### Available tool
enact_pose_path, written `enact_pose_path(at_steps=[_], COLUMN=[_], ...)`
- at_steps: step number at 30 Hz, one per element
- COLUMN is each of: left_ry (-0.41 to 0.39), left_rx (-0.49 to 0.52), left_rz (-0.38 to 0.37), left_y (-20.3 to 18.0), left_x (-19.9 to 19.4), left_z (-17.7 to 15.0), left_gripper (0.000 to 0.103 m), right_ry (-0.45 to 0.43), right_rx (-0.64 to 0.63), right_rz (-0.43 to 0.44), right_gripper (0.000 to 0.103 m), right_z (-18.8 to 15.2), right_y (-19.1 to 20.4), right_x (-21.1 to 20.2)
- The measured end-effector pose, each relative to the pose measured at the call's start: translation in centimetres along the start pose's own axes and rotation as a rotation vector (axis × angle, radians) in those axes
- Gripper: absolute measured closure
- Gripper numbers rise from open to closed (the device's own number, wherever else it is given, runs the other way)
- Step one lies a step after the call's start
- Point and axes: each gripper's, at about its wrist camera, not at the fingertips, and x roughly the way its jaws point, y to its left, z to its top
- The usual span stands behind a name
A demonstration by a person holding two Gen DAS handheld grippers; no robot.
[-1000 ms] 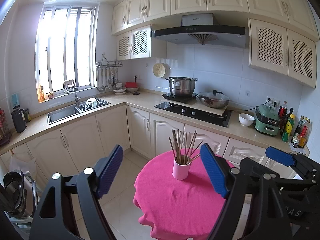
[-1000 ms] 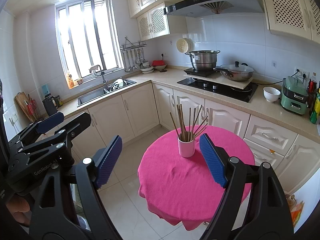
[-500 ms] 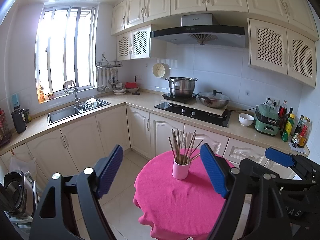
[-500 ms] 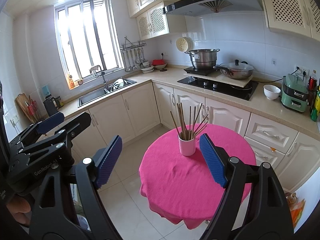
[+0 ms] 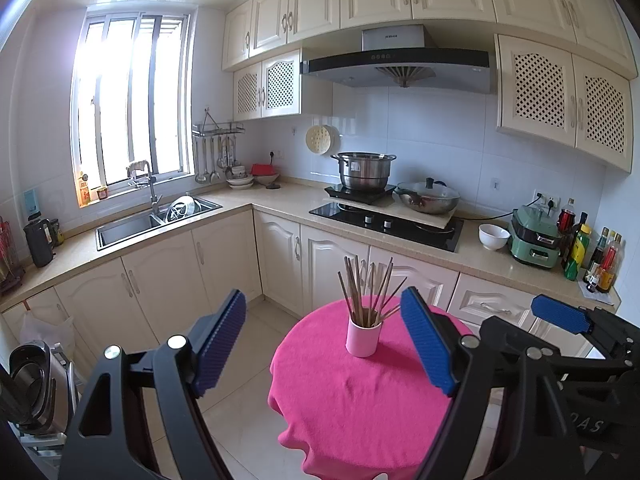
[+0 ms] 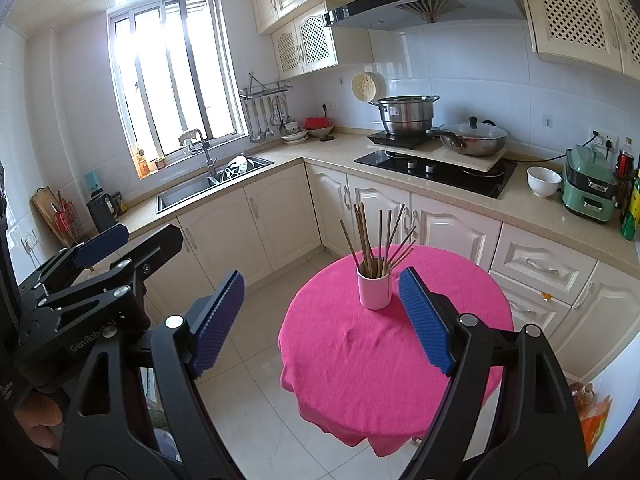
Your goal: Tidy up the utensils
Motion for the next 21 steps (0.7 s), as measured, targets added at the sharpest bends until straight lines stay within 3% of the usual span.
enact_pose_path(at_steps=[21], left_ry=[0.001], left_rx=[0.014], left_rz=[0.003], left_y=[0.54], left_x=[0.44], left_z=[0.22], left_gripper=[0.025], right_ry=[0.004], right_rx=[0.011], right_rz=[0.002], right_gripper=[0.024], right_z=[-0.46], right_y=[0.22], right_x=[0.13])
